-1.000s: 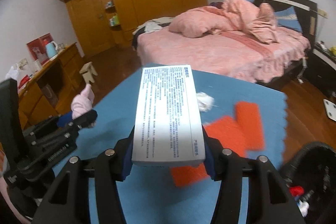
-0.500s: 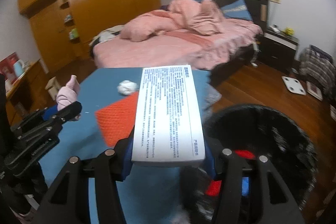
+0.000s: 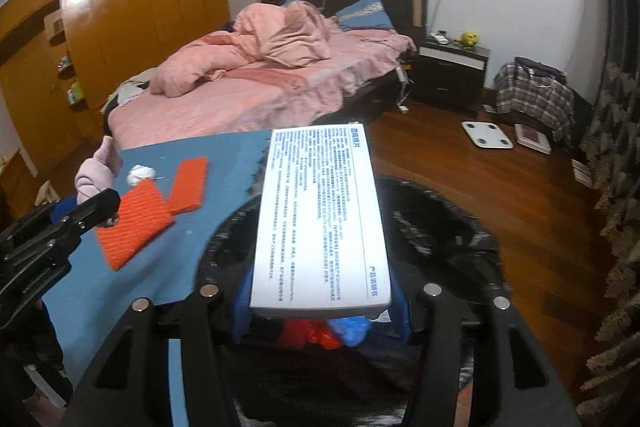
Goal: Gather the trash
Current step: 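Carry the white box and pink sock over the black bin, then open both grippers to drop the pink sock and white box into the bin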
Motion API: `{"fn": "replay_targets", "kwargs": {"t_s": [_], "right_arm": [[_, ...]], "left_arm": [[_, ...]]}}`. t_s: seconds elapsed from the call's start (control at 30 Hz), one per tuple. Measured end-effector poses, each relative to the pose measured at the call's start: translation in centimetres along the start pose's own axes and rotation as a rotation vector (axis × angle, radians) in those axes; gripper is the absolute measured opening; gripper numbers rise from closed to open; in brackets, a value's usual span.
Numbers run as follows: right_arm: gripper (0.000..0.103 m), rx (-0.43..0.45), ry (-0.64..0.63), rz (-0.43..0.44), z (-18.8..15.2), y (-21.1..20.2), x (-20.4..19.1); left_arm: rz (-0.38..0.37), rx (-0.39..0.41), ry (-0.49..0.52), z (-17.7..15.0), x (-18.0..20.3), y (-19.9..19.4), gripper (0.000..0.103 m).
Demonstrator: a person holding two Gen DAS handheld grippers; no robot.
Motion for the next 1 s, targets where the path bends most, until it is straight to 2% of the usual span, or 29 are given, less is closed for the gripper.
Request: {"fn": "replay_targets", "kwargs": {"t_s": [0.47, 0.5, 0.53, 0.6, 0.67, 0.73, 0.77, 0.87, 1.0], "right_arm": [[0.054, 0.008, 0.061, -0.068, 1.0, 0.6, 6.4], [0.055, 0.003, 0.061, -0.072, 1.0, 0.8, 6.7], [0.055, -0.002, 0.059, -0.073, 1.0, 1.0, 6.9], [0.060, -0.012, 0.065, -0.082, 0.9, 1.4, 7.5], [0.076, -0.007, 0.075, -0.087, 0.9, 1.4, 7.8], [0.082, 0.003, 0.083, -0.087, 0.7, 1.3, 8.0], [0.088, 0.005, 0.083, -0.086, 0.6, 1.3, 8.0], [0.096, 0.015, 0.084, -0.083, 0.5, 1.2, 7.6], [0.097, 0.032, 0.079, -0.062, 0.6, 0.8, 6.2]], "left_arm": [[-0.140, -0.038, 0.056, 3.1, 5.8, 5.9, 0.036], [-0.157, -0.049, 0.059, 3.0, 6.0, 6.4, 0.042], [-0.165, -0.055, 0.060, 2.9, 6.1, 6.7, 0.051], [-0.178, -0.059, 0.059, 2.8, 5.9, 7.1, 0.063], [-0.175, -0.063, 0.059, 2.5, 5.5, 7.3, 0.067], [-0.158, -0.062, 0.052, 2.2, 4.9, 7.2, 0.072], [-0.145, -0.058, 0.045, 2.1, 4.3, 7.0, 0.074], [-0.102, -0.048, 0.025, 1.8, 2.3, 6.2, 0.082], [-0.042, -0.030, -0.010, 1.2, -0.6, 4.6, 0.088]]}}
Point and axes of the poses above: each gripper's, at about its wrist camera, not at the fingertips, and y roughly the way its jaws point, x to its right, z to its top, the point moved 6 cm from there along y, roughly the way its jaws point, and after that the axes turned 14 degrees about -x, right-handed, at the moved point
